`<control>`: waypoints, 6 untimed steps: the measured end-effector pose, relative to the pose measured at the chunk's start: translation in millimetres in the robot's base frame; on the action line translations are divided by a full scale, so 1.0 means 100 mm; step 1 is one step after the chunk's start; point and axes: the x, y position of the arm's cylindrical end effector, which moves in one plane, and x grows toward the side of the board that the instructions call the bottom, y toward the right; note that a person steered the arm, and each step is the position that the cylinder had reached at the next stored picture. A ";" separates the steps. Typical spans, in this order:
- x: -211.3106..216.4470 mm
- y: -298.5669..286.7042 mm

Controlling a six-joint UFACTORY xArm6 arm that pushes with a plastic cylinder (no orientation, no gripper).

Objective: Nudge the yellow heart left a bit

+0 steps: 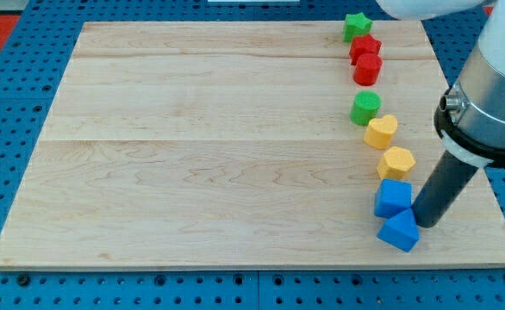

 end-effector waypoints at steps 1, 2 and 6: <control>0.01 0.00; 0.00 0.01; -0.34 0.71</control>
